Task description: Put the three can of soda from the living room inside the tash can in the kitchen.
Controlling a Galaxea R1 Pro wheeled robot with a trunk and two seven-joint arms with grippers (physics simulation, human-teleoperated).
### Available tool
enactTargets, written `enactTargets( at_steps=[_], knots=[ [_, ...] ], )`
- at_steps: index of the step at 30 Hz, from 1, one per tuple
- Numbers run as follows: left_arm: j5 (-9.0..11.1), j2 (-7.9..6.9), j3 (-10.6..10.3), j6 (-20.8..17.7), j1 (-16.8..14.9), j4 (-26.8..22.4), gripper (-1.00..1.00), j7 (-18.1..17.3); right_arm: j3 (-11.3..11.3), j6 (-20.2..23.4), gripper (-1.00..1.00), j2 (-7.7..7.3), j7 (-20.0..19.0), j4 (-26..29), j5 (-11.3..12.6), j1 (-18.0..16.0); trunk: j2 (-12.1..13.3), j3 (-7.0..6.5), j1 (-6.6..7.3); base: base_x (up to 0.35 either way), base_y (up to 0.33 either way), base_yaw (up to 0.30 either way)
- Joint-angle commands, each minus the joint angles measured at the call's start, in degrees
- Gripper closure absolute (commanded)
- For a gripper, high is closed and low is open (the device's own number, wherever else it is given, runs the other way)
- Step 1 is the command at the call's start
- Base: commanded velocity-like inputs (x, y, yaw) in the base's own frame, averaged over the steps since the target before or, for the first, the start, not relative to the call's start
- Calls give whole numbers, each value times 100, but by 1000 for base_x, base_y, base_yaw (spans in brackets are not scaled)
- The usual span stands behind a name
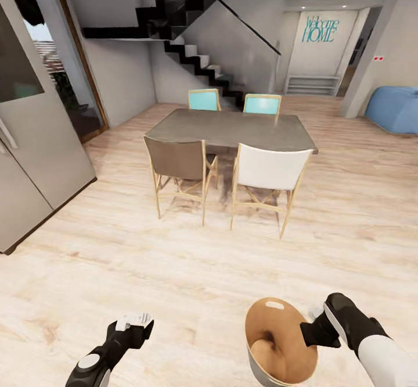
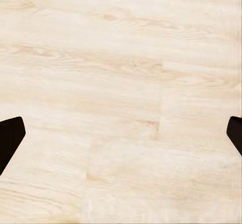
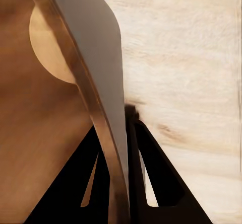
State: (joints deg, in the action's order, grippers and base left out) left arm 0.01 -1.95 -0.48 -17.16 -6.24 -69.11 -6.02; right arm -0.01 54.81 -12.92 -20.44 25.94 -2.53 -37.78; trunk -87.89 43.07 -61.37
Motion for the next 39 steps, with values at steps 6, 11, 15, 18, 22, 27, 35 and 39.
enactTargets(
  at_steps=[6,11,15,18,22,27,35,39],
  knots=[
    [7,-1,-4,2,0,-5,-100,-3,-13,18,100,11,-23,5,86,-4,0,0,0,0,-288,-249],
    [11,-3,-4,2,0,-5,-100,-4,-16,21,100,14,-8,14,86,-4,0,0,0,0,-293,-249],
    [20,-6,-4,2,0,-6,-100,-4,-16,21,100,16,-7,16,86,-4,0,0,0,0,-294,-249],
    [20,-6,-4,2,0,-6,-100,-4,-16,21,100,14,-10,16,82,-5,0,0,0,0,-294,-249],
    [32,-7,-4,2,0,-6,-100,-9,-16,21,100,5,-12,16,84,-4,0,0,0,0,-294,-249],
    [49,-7,-4,2,0,-10,-100,-17,-16,21,100,-6,-22,16,85,-5,0,0,0,10,-294,-249],
    [51,-7,-4,2,0,-14,-100,-21,-16,21,100,-20,-36,8,82,-3,0,0,0,101,-278,-249],
    [51,-8,-4,2,0,-14,-100,-21,-16,21,100,-20,-38,8,80,-4,0,0,0,227,-186,-249]
  ],
)
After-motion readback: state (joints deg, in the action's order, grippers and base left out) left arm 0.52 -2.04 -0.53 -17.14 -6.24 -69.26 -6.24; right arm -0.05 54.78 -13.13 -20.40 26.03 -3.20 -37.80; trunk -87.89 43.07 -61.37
